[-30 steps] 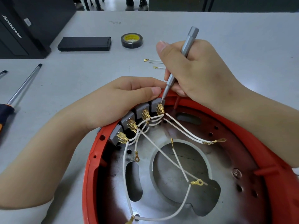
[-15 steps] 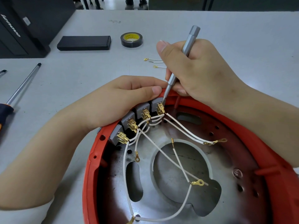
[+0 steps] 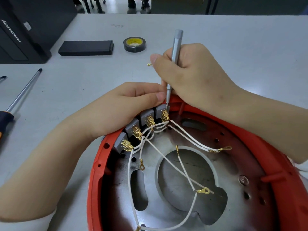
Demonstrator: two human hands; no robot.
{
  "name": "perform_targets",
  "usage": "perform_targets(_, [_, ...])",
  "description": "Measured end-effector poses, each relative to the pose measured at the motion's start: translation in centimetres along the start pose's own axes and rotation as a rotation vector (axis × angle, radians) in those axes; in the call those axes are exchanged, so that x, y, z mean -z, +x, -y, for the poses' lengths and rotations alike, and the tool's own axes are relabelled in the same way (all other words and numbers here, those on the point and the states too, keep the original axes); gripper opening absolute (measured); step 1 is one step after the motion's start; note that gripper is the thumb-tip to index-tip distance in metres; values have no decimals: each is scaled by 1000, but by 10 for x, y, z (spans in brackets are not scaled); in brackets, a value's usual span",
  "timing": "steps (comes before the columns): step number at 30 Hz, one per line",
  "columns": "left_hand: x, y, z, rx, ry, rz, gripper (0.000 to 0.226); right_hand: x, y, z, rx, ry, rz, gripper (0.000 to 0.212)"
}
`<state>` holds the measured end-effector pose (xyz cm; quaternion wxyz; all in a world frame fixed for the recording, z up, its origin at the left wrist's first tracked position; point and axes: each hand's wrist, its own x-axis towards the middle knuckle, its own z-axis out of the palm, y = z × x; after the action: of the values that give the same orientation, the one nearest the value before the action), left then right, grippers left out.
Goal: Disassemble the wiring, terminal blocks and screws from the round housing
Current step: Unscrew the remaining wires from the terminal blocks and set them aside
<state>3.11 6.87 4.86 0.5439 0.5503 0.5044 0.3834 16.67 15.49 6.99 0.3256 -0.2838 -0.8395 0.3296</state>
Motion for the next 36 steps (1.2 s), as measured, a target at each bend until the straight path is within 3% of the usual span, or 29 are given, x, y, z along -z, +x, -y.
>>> perform_targets(15, [1, -2, -4, -14, 304, -91, 28, -10, 5, 6, -150, 23, 31, 42])
perform_targets(22, [-1, -2, -6, -32, 300, -104, 27, -9, 5, 6, -129, 17, 36, 38])
perform_targets(28, [-2, -1, -5, -47, 197, -63, 30, -8, -1, 2, -18, 81, -87, 47])
perform_targets(36, [-2, 0, -2, -6, 73, -50, 31, -10, 0, 2, -23, 45, -23, 47])
